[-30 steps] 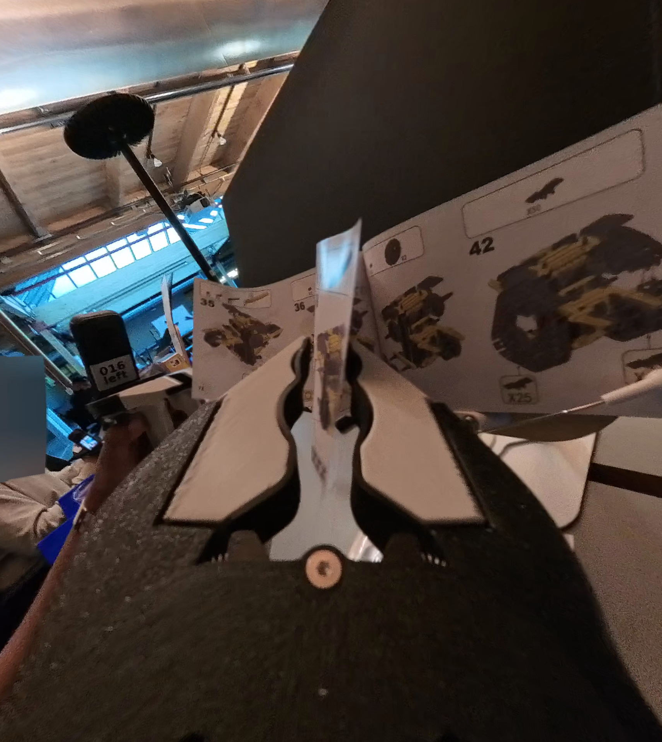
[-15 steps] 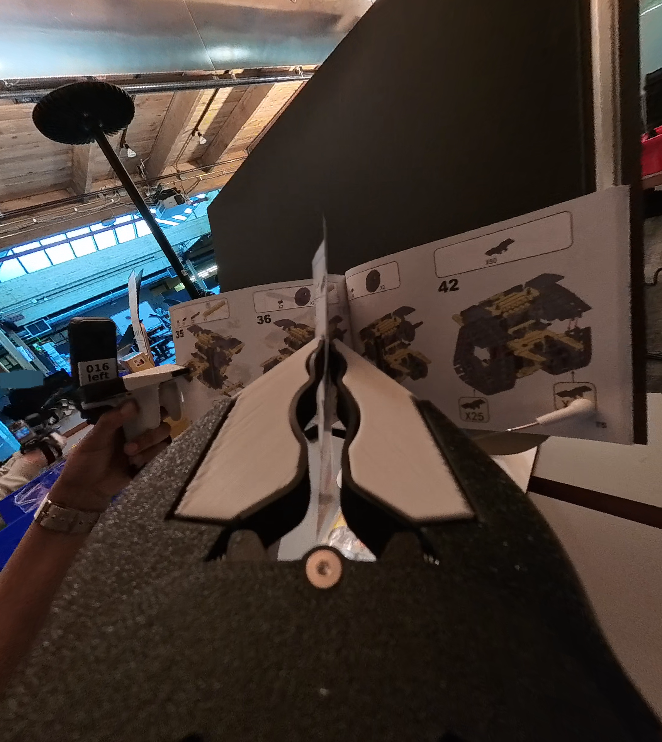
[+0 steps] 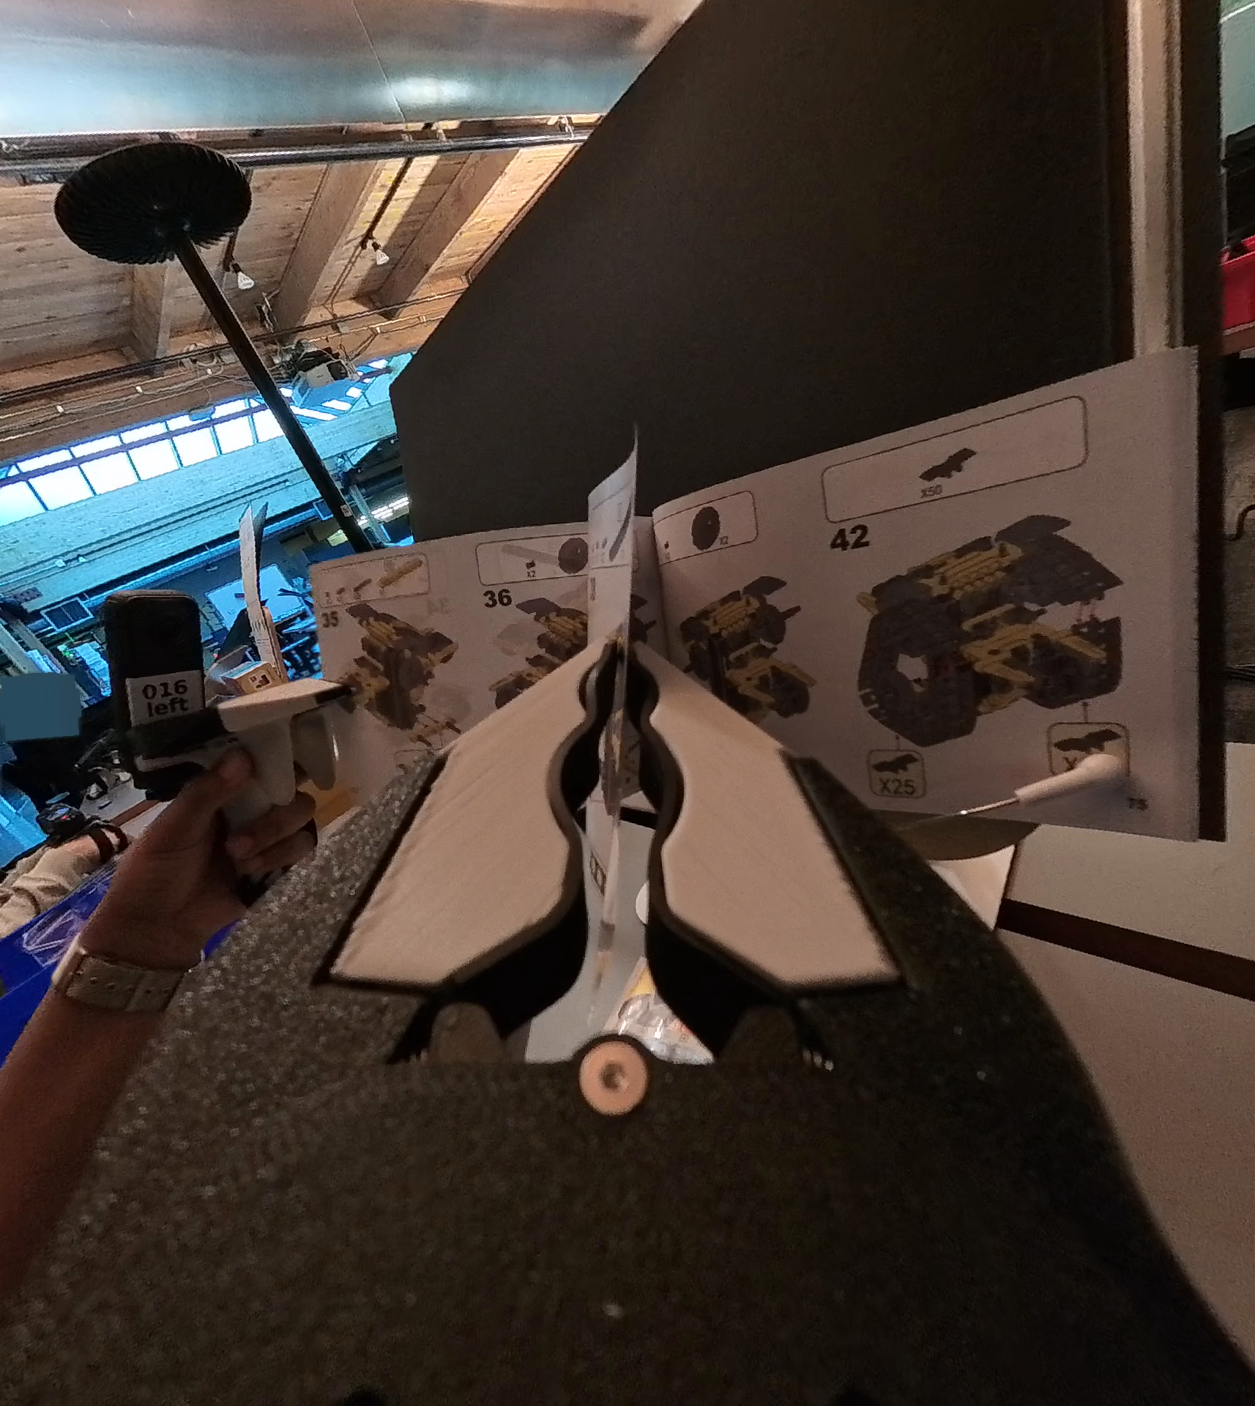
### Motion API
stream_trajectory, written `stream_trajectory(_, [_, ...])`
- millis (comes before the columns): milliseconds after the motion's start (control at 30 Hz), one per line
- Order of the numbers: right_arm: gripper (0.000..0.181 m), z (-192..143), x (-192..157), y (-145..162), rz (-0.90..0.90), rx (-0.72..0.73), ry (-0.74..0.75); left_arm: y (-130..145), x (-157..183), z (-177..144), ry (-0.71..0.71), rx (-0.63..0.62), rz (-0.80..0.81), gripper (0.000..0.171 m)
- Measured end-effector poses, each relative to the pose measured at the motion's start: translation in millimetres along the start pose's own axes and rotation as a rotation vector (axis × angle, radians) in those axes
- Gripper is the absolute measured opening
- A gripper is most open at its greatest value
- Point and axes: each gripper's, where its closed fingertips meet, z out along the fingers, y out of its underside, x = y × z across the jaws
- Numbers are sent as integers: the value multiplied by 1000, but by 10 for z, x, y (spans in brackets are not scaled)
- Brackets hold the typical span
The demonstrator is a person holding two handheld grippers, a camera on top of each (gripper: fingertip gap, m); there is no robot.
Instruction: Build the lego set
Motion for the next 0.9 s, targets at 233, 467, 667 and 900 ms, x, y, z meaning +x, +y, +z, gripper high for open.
stream_trajectory(233, [1,7,25,32,11,-13,-3,92,380,348,101,-31,27,0])
stream_trajectory(467, [1,33,-5,77,-22,-41,1,336,584,716,162,-64,25,0])
stream_trajectory(667, [1,27,28,83,-13,-48,-1,364,499,775,123,-35,7,0])
stream_trajectory(900, [1,-16,24,22,-10,-29,2,83,385,590,-51,164,87,0])
